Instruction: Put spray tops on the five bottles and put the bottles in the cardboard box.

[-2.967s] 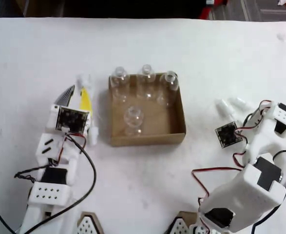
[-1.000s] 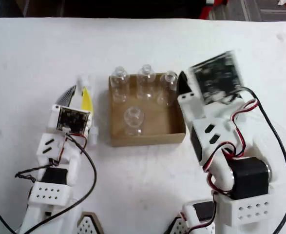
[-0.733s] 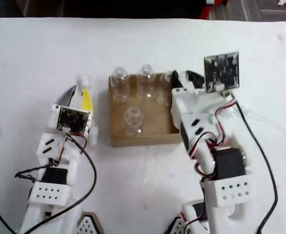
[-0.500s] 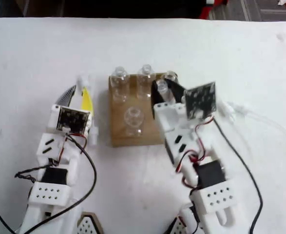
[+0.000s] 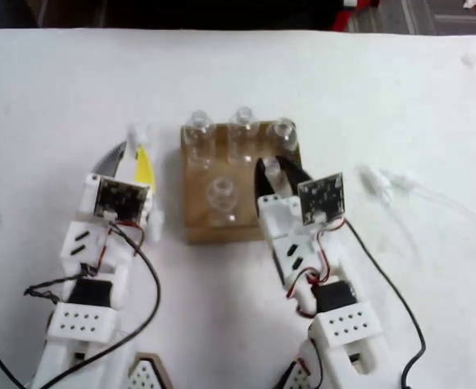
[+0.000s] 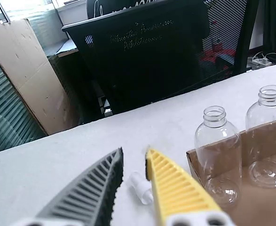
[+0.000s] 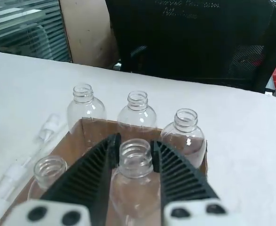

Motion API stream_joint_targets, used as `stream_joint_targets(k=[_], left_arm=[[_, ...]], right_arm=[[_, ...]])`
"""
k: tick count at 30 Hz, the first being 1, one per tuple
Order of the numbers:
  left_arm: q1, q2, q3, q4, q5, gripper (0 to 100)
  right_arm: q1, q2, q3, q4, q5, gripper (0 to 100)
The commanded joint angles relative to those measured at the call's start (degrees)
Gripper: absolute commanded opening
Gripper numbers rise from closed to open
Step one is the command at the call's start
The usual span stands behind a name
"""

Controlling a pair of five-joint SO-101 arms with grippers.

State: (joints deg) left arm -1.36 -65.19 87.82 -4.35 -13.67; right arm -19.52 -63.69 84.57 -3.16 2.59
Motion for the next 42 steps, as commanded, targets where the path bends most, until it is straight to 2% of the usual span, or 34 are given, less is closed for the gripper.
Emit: stream_joint_targets(k=[1,21,27,35,42], left_arm=[[0.66,-0.22,-0.62,-1.58,-0.7,8],[0.66,-0.22,-0.62,-1.58,-0.7,8],[0.66,-0.22,-0.53,-1.58,-0.7,8],[0.66,-0.22,-0.53,-1.58,-0.7,8],[0.66,-0.22,-0.53,-1.58,-0.7,8]], right_arm=[[0.66,-0.4,0.7,-3.82,0.53,1.7],[-0.66,-0.57,3.34,-1.54,0.97,2.3],[-0.66,-0.57,3.25,-0.66,1.05,12.1],[-0.66,-1.19,3.08,-0.4,1.23,12.6],[-3.65,-14.2,3.08,11.47,5.54,12.7]])
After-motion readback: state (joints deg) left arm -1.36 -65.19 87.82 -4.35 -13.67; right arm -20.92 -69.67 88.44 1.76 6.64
